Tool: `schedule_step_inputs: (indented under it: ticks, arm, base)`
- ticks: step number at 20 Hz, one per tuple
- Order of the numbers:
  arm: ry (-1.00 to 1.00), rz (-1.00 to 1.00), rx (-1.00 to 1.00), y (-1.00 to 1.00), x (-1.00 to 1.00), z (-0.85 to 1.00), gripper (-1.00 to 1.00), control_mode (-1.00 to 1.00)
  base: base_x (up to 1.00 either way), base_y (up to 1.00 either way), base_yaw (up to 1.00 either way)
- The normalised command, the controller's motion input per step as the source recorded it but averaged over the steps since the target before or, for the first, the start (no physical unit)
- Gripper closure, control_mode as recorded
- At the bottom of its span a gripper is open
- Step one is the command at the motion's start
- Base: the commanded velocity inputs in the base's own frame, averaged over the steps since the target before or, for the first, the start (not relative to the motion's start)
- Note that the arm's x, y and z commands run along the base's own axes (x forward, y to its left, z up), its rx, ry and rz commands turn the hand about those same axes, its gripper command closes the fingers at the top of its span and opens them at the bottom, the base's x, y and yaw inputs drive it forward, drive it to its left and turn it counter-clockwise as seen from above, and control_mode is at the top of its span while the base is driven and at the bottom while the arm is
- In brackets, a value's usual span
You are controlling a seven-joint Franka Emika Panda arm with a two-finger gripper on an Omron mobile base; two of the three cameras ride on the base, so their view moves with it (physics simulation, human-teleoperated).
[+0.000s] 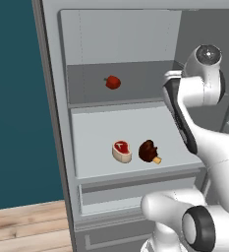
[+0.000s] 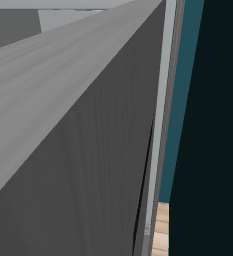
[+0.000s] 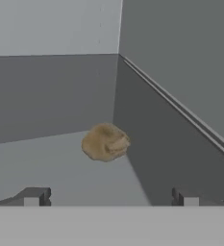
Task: Gather the garlic and bell pepper from the fridge and place them on a tray on the dining counter. Then gather the steaks from the fridge and place them on the other tray.
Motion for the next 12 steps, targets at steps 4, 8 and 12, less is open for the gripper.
schedule_step_inputs:
  ticks: [4,8,12]
  arm:
    - [0.00,0.00,0.00,0.00,0.53,0.00,-1.00,-1.00]
    - [0.00,0.00,0.00,0.00,0.41,0.00,-1.00,-1.00]
    - [0.00,0.00,0.00,-0.06,0.31,-0.05,-1.00,-1.00]
  base:
    - [0.00,0.00,0.00]
    - [0.00,0.00,0.00]
    - [0.00,0.00,0.00]
